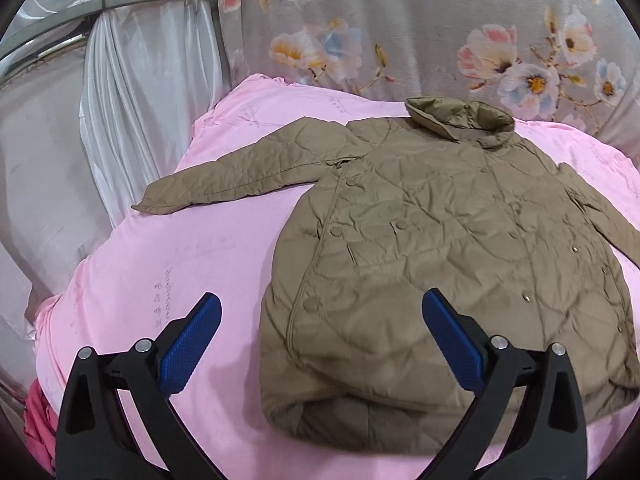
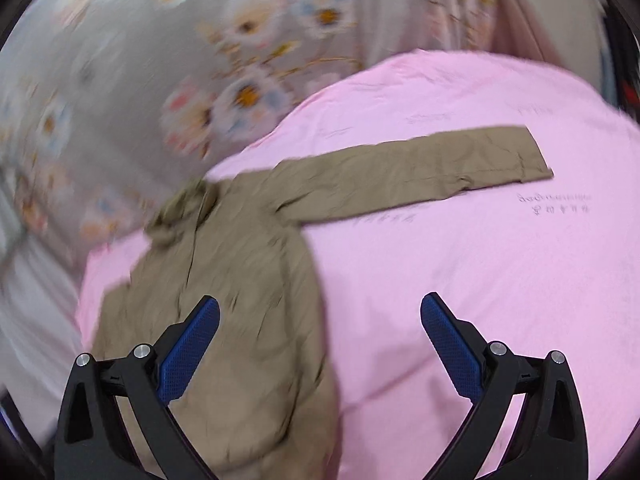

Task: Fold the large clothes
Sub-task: 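Grasp the jacket sleeve cuff with the right tool and lift it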

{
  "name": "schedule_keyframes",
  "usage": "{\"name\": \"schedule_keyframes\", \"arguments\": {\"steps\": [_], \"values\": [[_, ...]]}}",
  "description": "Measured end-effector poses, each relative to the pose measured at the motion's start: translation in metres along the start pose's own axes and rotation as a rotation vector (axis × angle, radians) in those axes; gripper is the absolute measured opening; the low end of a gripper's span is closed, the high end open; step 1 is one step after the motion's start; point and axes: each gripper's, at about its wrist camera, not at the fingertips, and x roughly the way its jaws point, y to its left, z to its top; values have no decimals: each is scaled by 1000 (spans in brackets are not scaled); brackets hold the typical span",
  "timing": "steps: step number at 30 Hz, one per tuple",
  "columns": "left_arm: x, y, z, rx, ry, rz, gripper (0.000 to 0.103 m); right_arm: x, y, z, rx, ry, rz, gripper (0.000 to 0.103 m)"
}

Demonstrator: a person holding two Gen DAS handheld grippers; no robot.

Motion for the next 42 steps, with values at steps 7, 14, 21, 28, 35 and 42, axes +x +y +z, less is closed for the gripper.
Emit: {"name": "schedule_keyframes", "arguments": {"steps": [7,14,21,28,35,42], "values": [[40,-3,24,-12,1,35,98,59,-105,68,315,-62,-76,98],[73,-6,35,-16,27,48,98,99,-165,94,414,-94,-140,94],[97,-6,29,5,58,75,98,122,-180,108,368,-82,-178,8],[111,4,23,-14,95,84,98,89,-94,145,153,-252,-120,3],[117,6,14,-26,114,77,98,49,118,153,-266,-364,143,3],[125,8,3,-42,127,55,98,77,269,82,-520,-223,398,3]]}}
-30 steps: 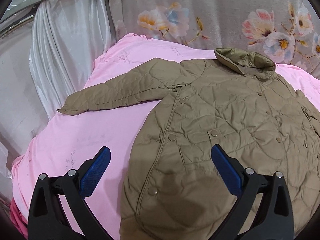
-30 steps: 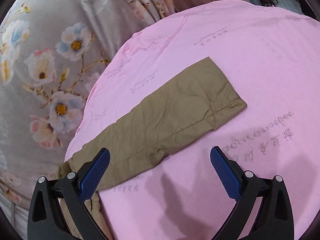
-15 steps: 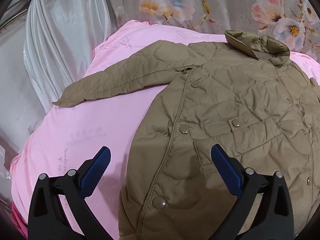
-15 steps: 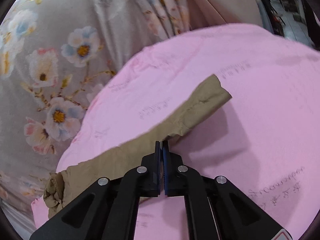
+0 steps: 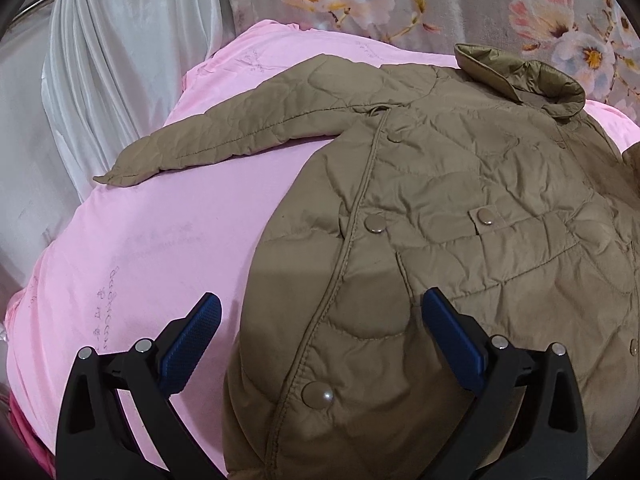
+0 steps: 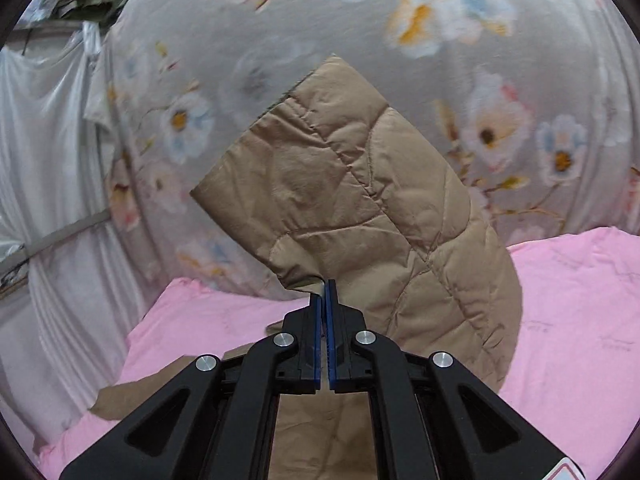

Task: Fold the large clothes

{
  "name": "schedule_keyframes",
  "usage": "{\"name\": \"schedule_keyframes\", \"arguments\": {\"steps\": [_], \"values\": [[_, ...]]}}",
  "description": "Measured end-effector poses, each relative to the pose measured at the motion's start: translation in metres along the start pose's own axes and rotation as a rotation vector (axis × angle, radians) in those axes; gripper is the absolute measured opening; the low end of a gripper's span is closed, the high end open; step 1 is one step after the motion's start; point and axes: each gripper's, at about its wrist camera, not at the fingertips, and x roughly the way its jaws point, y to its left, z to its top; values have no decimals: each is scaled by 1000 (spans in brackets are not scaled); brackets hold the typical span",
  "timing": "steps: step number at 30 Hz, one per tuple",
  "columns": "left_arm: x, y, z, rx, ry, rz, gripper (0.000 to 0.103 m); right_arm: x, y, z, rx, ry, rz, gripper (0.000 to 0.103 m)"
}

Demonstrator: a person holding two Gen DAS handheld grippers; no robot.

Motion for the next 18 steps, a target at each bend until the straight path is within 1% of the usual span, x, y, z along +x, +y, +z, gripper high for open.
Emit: {"name": "schedule_keyframes", "arguments": {"steps": [2,3,5,8,9,10,11,12,13,14,15,16,18], "values": [[1,0,-1,-2,-1,-8,98,30,33,-20,-41,69,54,4],[1,1,-2,-8,-1,-15,98,41,43,-30,-52,99,75,4],[2,3,-3,-18,0,-29,98,68,69,-58,-83,179,113,8],[5,6,-2,-37,9,-54,98,93,94,-97,-130,259,130,15],[5,7,-2,-43,12,-63,98,101,99,-110,-144,292,144,20],[6,8,-2,-51,15,-73,98,106,103,-120,-149,317,162,29],[6,10,-2,-57,19,-84,98,111,107,-124,-151,328,171,33],[7,11,-2,-61,22,-92,98,108,105,-130,-147,330,176,41],[7,12,-1,-67,30,-107,98,104,103,-131,-141,320,179,46],[7,13,1,-69,38,-119,98,97,96,-129,-129,306,178,47],[6,16,4,-80,52,-146,98,92,87,-125,-117,296,172,49],[4,19,7,-96,56,-173,98,85,78,-121,-101,285,162,53],[-4,26,19,-136,58,-246,98,74,51,-113,-59,266,126,59]]}}
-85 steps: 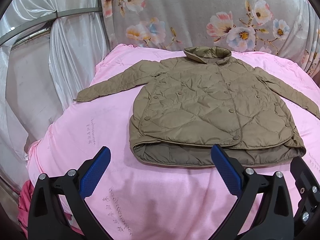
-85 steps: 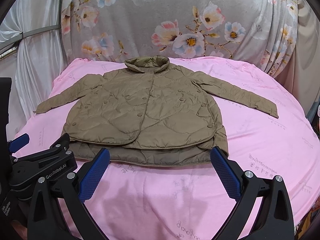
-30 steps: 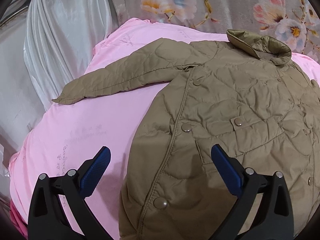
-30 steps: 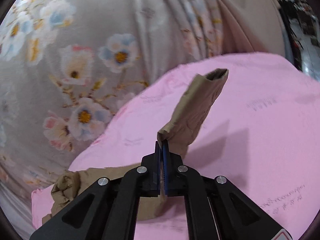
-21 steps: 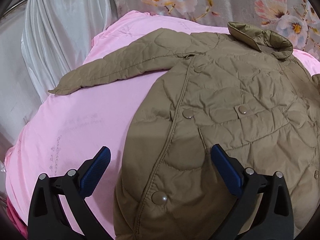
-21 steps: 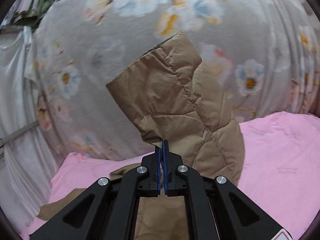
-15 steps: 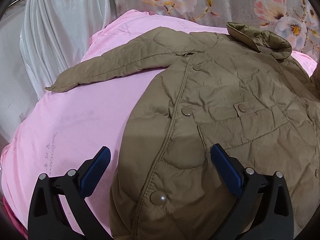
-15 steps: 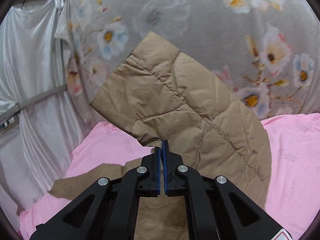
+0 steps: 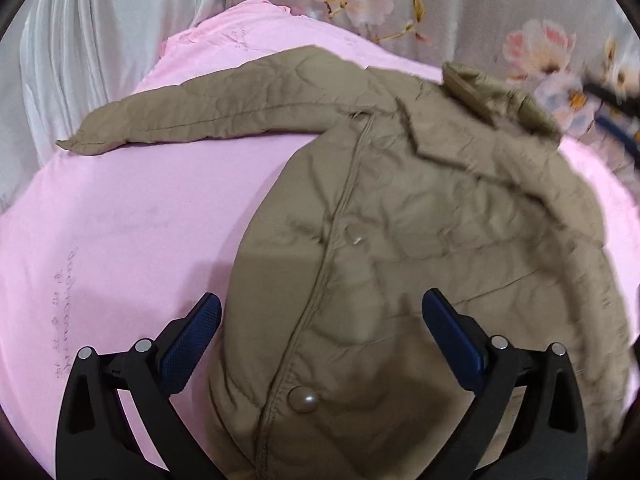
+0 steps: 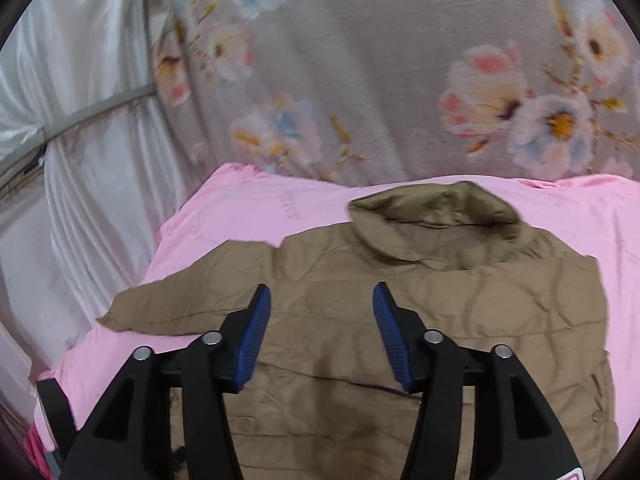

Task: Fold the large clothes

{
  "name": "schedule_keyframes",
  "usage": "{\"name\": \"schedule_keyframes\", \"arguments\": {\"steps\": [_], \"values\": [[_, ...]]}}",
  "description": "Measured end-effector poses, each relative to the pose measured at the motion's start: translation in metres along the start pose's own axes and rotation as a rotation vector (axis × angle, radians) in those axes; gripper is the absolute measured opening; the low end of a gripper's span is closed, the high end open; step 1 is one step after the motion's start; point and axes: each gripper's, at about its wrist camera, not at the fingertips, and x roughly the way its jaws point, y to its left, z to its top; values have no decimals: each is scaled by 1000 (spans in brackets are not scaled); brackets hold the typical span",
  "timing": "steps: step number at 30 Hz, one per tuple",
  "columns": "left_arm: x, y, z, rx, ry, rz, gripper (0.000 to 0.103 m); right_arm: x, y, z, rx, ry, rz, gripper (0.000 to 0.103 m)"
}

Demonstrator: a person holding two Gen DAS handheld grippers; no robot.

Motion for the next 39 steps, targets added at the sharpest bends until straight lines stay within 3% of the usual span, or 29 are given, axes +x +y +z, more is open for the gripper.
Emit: {"name": "schedule_keyframes", "arguments": {"steps": [4,7,11,14,16,18,19,20,21,22,23,25,28,34,39], "values": [[-10,-14,47,-18,-11,-140,98,-26,-69,-9,126,2,-88,61],[12,-34,87,-33,27,-211,98,-38,-130,-24,301,16,-120,61],[63,-53,115,-51,95,-216,98,-39,-196,-50,497,50,-165,62],[92,-60,121,-102,141,-247,97,-26,-224,-68,597,100,-142,62],[100,-62,122,-135,117,-226,97,-16,-236,-75,653,114,-113,62],[102,-66,124,-120,92,-211,81,-10,-241,-75,681,101,-95,60],[104,-70,126,-108,99,-230,50,-8,-243,-72,686,94,-93,49],[106,-73,127,-102,120,-238,30,-5,-244,-69,683,91,-93,40],[108,-76,129,-97,132,-225,26,-2,-244,-64,667,95,-111,17],[104,-82,132,-79,111,-198,14,-1,-242,-59,646,95,-140,8],[100,-83,135,-59,91,-192,4,-5,-241,-55,631,72,-139,6],[85,-92,142,-5,23,-185,4,-27,-231,-42,580,-32,-115,5],[73,-103,148,59,-61,-142,3,-46,-214,-31,479,-104,-154,5],[123,-108,127,149,-19,-7,3,5,-225,-64,418,115,-307,5],[127,-97,116,127,-21,-16,5,16,-233,-77,448,166,-305,4]]}}
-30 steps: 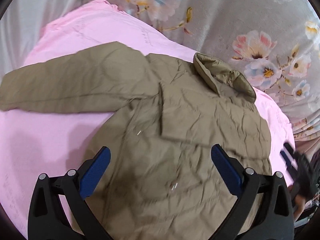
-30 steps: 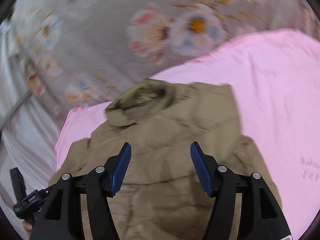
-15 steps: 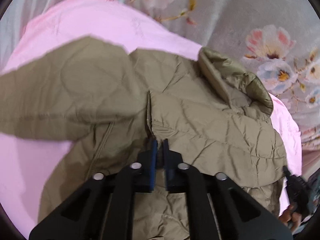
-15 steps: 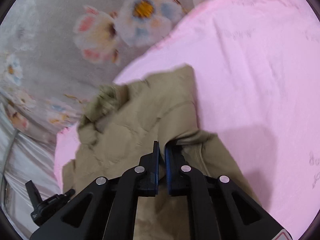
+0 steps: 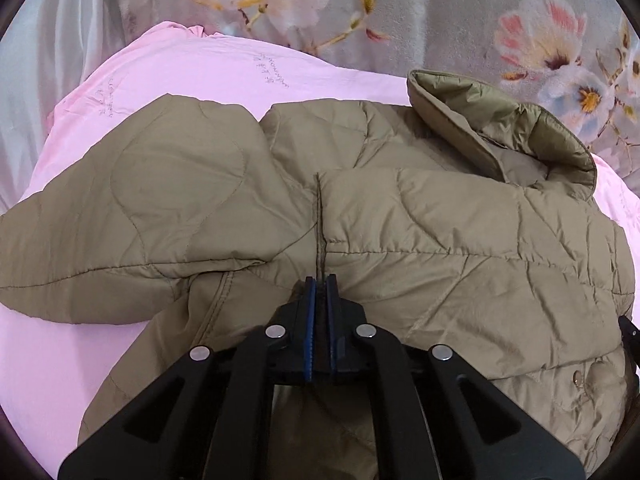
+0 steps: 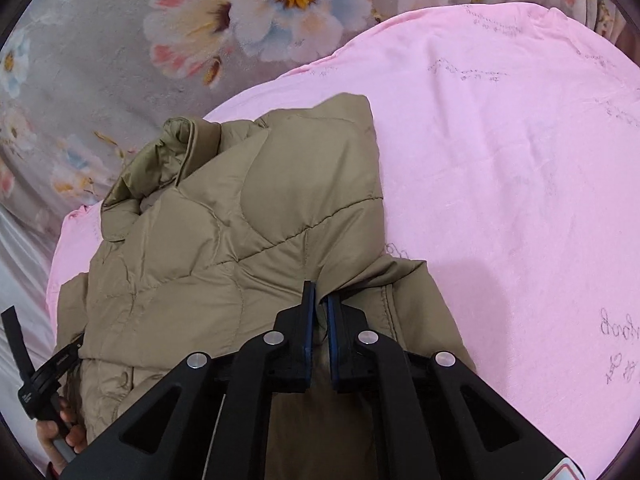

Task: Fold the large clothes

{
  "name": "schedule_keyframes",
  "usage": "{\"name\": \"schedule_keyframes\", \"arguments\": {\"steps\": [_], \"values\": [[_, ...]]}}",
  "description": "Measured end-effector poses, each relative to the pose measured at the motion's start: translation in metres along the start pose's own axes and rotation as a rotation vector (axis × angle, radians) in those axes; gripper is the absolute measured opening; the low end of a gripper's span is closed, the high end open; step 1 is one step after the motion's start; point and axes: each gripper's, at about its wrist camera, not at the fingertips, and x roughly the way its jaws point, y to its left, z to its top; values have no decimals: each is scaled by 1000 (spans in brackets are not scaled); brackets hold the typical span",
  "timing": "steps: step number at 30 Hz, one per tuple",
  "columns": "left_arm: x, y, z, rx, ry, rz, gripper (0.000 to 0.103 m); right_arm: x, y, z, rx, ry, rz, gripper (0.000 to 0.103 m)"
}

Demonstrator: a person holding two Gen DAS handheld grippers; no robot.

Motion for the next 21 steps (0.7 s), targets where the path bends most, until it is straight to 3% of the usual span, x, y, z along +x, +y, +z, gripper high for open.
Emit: {"name": "schedule_keyframes", "arguments": {"steps": [8,16,21], "values": [[-22,-3,-28,38,-5,35,5,-20,-5,-25,-3,11,-11,4],[-82,14,-91,51,4,46,5,-75,-15,-83,13,19,23,4],[-106,21,-104,38,7,41,5,-92,-21,-89,8,33,31,7]]}}
